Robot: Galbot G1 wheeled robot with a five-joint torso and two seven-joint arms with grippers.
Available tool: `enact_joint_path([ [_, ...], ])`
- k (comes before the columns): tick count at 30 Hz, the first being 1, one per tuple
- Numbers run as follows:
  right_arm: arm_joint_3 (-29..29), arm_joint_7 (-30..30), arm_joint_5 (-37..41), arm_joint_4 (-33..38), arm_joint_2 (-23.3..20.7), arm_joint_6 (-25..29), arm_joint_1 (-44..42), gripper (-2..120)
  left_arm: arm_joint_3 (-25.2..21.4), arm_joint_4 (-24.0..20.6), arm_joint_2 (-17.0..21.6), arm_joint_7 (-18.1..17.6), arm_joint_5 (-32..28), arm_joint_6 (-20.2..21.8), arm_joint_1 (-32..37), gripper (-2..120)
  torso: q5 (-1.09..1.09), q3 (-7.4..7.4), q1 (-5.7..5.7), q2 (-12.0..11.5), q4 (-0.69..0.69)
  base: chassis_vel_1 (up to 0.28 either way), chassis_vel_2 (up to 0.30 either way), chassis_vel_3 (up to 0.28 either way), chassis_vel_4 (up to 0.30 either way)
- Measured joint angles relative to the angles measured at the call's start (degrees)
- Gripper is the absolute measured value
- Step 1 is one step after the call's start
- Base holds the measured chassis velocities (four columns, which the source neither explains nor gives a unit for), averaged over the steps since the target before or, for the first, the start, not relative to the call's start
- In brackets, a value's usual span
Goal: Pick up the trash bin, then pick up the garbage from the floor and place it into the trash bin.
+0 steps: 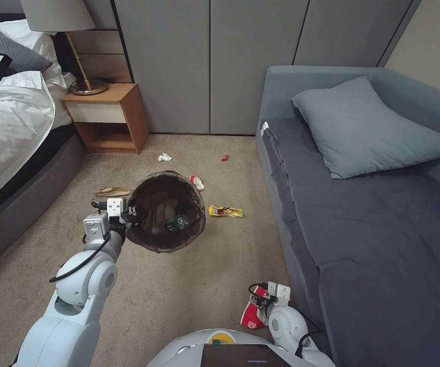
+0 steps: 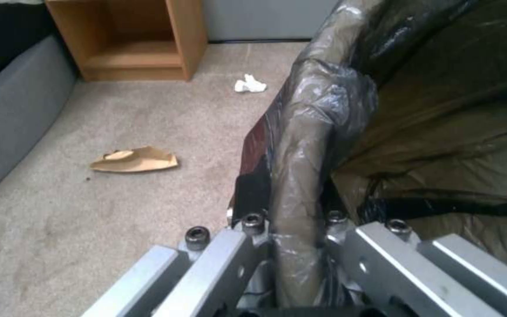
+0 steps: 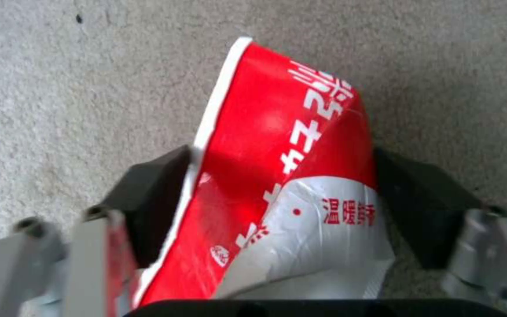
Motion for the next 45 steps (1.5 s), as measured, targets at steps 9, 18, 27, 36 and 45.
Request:
enact_joint_path([
  [9, -0.03, -0.02, 0.11, 0.11, -0.06, -0.16, -0.22, 40, 0.07, 0.31, 0.31, 0.01, -0.09, 0.0, -0.12, 0, 0.0, 0.0, 0.0, 0.0, 0.01, 0.0, 0.0, 0.0, 0.0],
  [18, -0.06, 0.47, 0.33, 0.58, -0.21, -0.55, -0.22, 28, 0.09, 0.52, 0.21, 0.04, -0.1, -0.03, -0.18, 0, 0.02, 0.0, 0.0, 0.0, 0.01, 0.0, 0.0, 0.0, 0.0],
  [27, 0.01, 1.11, 0.82, 2.7, -0.6, -0.65, -0.66, 16, 0.04, 0.64, 0.1, 0.08, -0.09, -0.05, -0.14, 0, 0.0, 0.01, 0.0, 0.0, -0.01, 0.0, 0.0, 0.0, 0.0],
  [36, 0.43, 2.22, 2.91, 7.68, -1.62, -1.3, -1.65, 2, -0.46, 0.29, 0.18, 0.07, -0.12, 0.08, -0.07, 0, 0.0, 0.01, 0.0, 0.0, -0.01, 0.0, 0.0, 0.0, 0.0],
  [45, 1.92, 3.83, 6.45, 13.67, -2.81, -2.34, -2.59, 2, -0.43, 0.13, 0.07, 0.05, -0.11, 0.34, 0.05, 0, 0.0, 0.0, 0.0, 0.0, 0.0, 0.0, 0.0, 0.0, 0.0],
])
